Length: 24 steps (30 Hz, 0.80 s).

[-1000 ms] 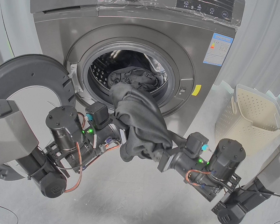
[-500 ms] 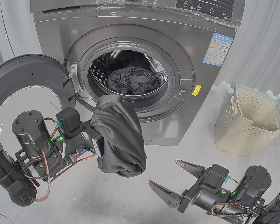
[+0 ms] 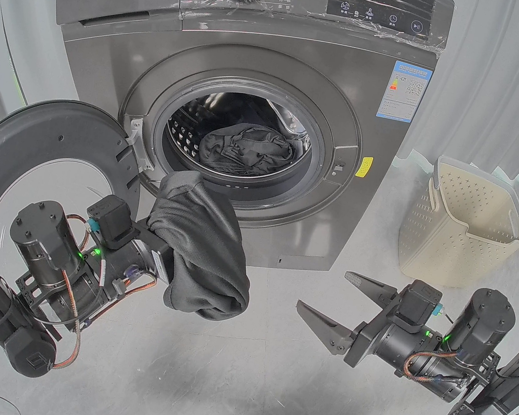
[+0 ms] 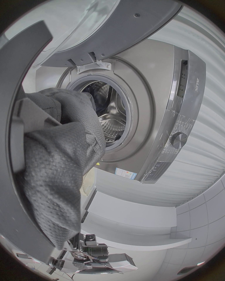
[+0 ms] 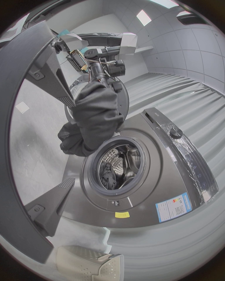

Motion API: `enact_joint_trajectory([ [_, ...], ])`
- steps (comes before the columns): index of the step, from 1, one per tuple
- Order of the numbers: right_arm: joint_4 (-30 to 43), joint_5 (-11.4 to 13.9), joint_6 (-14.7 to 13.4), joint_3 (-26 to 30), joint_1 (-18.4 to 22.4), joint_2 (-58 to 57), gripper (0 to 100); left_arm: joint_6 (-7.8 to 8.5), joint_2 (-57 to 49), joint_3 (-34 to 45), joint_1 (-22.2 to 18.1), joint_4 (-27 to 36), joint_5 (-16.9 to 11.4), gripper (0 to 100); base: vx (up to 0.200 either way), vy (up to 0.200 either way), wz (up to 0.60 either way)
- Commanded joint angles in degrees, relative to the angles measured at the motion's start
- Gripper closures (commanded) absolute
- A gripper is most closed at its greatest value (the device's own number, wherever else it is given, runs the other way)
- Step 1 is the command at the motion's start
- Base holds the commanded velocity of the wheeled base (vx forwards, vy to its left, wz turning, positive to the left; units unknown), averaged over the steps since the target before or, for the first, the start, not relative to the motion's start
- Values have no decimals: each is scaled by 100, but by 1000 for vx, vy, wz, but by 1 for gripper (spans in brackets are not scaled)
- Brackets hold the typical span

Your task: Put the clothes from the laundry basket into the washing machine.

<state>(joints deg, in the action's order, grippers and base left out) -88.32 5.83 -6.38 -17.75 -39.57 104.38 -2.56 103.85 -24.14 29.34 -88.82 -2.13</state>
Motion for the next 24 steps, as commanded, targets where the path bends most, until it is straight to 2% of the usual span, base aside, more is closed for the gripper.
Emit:
enact_joint_trajectory([
  [1,-1,-3,-4,-27,107,30,0,1,-23,58,-25,-4,2,100,0,0,0],
  [3,-1,-11,-4,-27,107,30,0,1,-23,67,-16,-4,-6,100,0,0,0],
  [24,-1,-134,-4,35,116,4,0,10,408,-74,28,-12,-15,100,200,0,0],
])
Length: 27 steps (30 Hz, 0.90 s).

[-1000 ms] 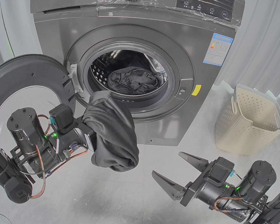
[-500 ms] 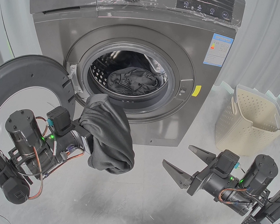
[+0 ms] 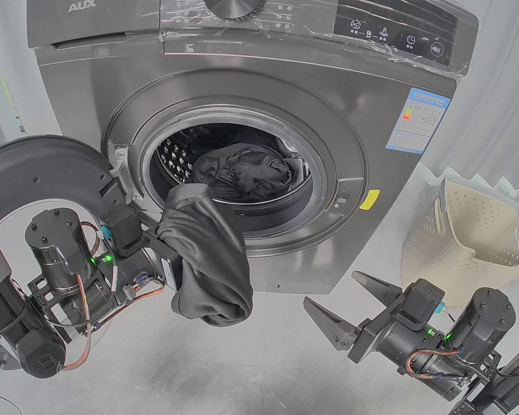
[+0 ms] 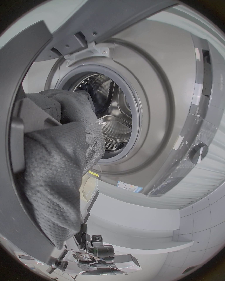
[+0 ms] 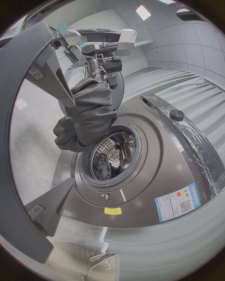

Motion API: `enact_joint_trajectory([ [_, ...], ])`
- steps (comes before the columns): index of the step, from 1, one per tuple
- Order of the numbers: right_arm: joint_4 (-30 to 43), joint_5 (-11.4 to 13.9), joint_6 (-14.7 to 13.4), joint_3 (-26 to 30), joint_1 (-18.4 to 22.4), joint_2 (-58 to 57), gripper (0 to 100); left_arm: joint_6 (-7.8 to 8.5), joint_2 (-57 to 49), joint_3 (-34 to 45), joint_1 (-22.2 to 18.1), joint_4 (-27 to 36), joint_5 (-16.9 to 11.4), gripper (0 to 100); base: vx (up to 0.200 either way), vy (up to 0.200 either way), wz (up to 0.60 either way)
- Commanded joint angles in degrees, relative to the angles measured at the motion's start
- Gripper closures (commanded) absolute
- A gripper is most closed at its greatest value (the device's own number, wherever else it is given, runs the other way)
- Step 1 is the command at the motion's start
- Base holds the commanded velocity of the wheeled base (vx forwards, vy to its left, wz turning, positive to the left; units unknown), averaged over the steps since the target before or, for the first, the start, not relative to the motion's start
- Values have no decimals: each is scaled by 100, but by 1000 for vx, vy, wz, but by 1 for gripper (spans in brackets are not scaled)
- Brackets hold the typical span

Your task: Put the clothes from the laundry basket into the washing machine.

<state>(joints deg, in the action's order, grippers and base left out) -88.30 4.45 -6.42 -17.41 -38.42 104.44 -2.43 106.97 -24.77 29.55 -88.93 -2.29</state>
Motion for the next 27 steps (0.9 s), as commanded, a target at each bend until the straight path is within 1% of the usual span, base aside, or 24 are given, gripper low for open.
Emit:
enact_joint_trajectory([
  [1,-3,-6,1,9,-7,-2,0,-4,96,-19,7,-1,1,100,200,0,0],
  [6,-3,-14,1,18,-16,7,0,-4,122,-28,16,-1,-8,100,200,0,0],
  [13,-3,-6,18,36,72,-64,0,23,210,-10,112,-1,1,100,0,0,0],
  [14,-3,-14,18,45,54,-64,0,14,192,43,288,-1,1,100,0,0,0],
  [15,-3,-14,18,53,72,-90,0,23,184,60,367,-1,1,100,0,0,0],
  [18,23,-6,45,62,90,-292,0,-4,201,78,402,7,1,100,0,0,0],
  [19,49,-6,45,88,54,-354,0,-30,272,-10,394,7,-8,100,0,0,0],
  [21,32,-6,62,212,10,-398,0,-39,588,-362,402,7,-8,100,0,0,0],
  [22,32,3,62,220,10,-398,0,-39,623,-397,394,7,-8,100,0,0,0],
  [23,41,3,71,238,-7,-433,0,-39,1027,-863,358,-1,62,100,0,0,0],
  [24,41,3,71,229,-7,-433,0,-39,1089,-942,341,-1,62,100,0,0,0],
  [25,49,3,71,229,-42,-433,0,-91,1379,-1293,297,16,62,100,0,0,0],
  [27,49,-6,62,264,-95,-433,0,-91,1546,-1619,156,42,18,100,0,0,0],
])
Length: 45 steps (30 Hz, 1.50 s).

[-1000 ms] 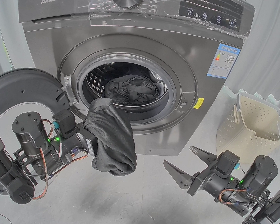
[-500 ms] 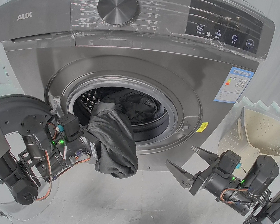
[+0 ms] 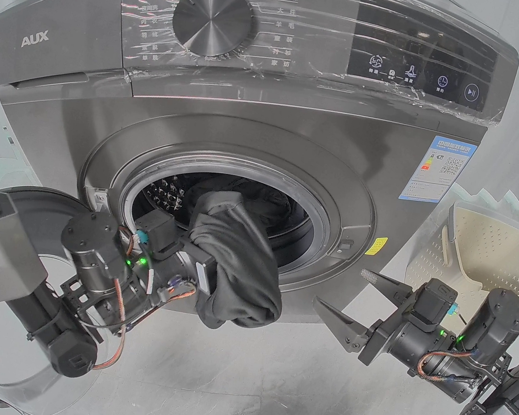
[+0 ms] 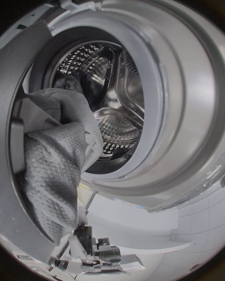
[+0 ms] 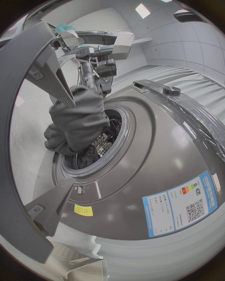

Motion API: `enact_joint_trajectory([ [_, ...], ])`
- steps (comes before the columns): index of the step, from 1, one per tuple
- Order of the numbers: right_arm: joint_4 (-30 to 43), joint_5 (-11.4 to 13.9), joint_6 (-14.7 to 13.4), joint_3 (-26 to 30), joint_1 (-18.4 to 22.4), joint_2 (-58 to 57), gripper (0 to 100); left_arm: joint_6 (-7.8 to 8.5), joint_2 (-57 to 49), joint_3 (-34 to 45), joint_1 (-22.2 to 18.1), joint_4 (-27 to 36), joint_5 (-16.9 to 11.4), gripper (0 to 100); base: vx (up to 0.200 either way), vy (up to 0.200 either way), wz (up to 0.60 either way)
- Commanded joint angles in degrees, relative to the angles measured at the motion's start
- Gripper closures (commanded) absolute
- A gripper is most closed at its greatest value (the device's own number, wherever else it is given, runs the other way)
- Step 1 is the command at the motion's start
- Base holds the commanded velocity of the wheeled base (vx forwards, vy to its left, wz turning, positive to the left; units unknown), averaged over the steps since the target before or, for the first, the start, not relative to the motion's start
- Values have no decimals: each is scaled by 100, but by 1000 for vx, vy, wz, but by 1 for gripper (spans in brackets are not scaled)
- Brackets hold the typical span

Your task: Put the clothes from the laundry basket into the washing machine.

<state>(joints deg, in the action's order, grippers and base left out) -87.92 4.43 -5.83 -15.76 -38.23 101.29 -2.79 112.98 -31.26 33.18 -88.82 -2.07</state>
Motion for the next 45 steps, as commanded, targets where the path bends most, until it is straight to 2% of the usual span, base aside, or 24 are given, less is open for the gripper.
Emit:
enact_joint_trajectory([
  [1,20,-3,3,100,-150,-118,0,-55,1050,-1172,-268,49,-21,100,0,0,0],
  [4,20,-3,3,100,-211,-118,0,-64,1411,-1761,-374,102,-12,100,0,0,0],
  [10,20,-3,-6,108,-282,-92,0,-55,1912,-2332,-444,216,5,100,0,0,0],
  [14,20,-12,-6,100,-308,-66,0,-55,2298,-3238,-550,532,84,100,0,0,0],
  [18,20,-12,-15,100,-343,-48,0,-64,2659,-4055,-646,954,339,100,0,0,0],
  [22,20,-3,-15,100,-343,-48,0,-64,2887,-4723,-646,1253,453,100,0,0,0],
  [25,12,-3,-15,100,-343,-22,0,-64,3160,-5540,-638,1719,664,100,0,0,0],
  [26,12,-3,-15,108,-343,-22,0,-64,3177,-5567,-646,1737,682,100,0,0,0],
  [28,12,-3,-15,100,-343,-22,0,-64,3362,-6235,-690,2150,1007,100,0,0,0],
  [30,3,-12,-15,100,-343,-22,0,-72,3467,-6648,-743,2325,1156,100,0,0,0],
  [34,3,-3,-15,100,-343,-13,0,-213,3450,-6736,-769,2413,1192,100,0,0,0],
  [35,3,-3,-15,100,-343,-13,0,-248,3423,-6657,-769,2431,1192,0,0,0,0],
  [37,3,-3,-15,100,-352,-4,0,-318,3274,-6419,-761,2475,1192,0,0,0,0],
  [39,3,-3,-15,100,-352,13,0,-424,2861,-5813,-734,2782,1200,0,0,0,0],
  [42,3,-3,-15,100,-352,13,0,-450,2246,-4925,-682,3565,1192,0,0,0,0],
  [45,3,-12,-15,100,-352,22,0,-442,1947,-4556,-559,3872,1156,0,0,0,0],
])
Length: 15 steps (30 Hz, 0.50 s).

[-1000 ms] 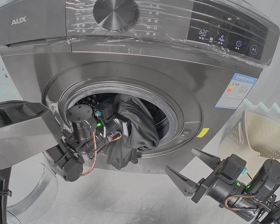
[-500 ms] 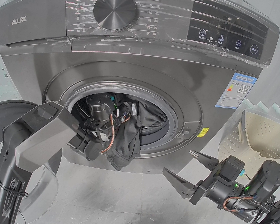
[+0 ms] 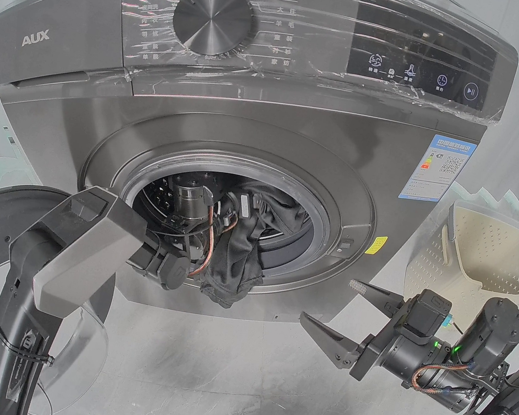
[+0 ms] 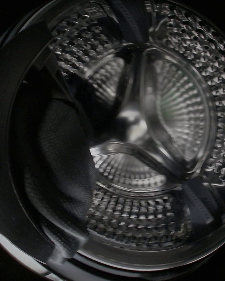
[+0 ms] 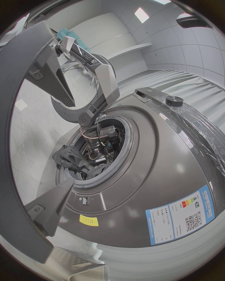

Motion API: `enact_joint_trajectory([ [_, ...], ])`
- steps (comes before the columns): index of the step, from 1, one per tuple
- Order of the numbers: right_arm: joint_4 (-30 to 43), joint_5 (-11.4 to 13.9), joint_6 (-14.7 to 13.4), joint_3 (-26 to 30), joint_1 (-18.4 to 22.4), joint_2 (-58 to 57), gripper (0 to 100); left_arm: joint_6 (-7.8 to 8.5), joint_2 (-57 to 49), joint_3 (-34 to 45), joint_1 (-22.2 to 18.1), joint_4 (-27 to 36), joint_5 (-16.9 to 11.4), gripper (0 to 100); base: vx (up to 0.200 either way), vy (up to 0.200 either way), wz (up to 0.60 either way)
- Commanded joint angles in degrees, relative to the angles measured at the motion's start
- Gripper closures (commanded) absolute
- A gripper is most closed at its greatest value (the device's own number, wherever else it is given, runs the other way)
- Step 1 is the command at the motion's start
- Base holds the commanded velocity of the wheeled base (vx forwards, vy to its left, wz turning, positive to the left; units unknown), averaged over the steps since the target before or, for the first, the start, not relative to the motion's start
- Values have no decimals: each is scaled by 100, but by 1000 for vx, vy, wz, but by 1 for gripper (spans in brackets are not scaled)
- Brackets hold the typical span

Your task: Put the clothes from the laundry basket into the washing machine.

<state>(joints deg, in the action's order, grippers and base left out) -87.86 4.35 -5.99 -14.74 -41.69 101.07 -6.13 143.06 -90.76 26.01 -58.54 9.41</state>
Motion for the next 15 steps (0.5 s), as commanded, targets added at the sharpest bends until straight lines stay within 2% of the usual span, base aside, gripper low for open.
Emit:
enact_joint_trajectory([
  [1,-3,-5,1,-3,-6,44,0,-108,-1078,1421,167,871,-1,0,0,0,0],
  [4,-3,-5,1,-3,-6,44,0,-46,-1210,1842,281,1196,-141,0,0,0,0],
  [7,-3,-5,1,-3,-6,35,0,33,-1148,2036,325,1240,-282,0,0,0,0],
  [15,-3,-5,1,-20,-6,35,0,270,-771,2053,290,1407,-291,0,0,0,0],
])
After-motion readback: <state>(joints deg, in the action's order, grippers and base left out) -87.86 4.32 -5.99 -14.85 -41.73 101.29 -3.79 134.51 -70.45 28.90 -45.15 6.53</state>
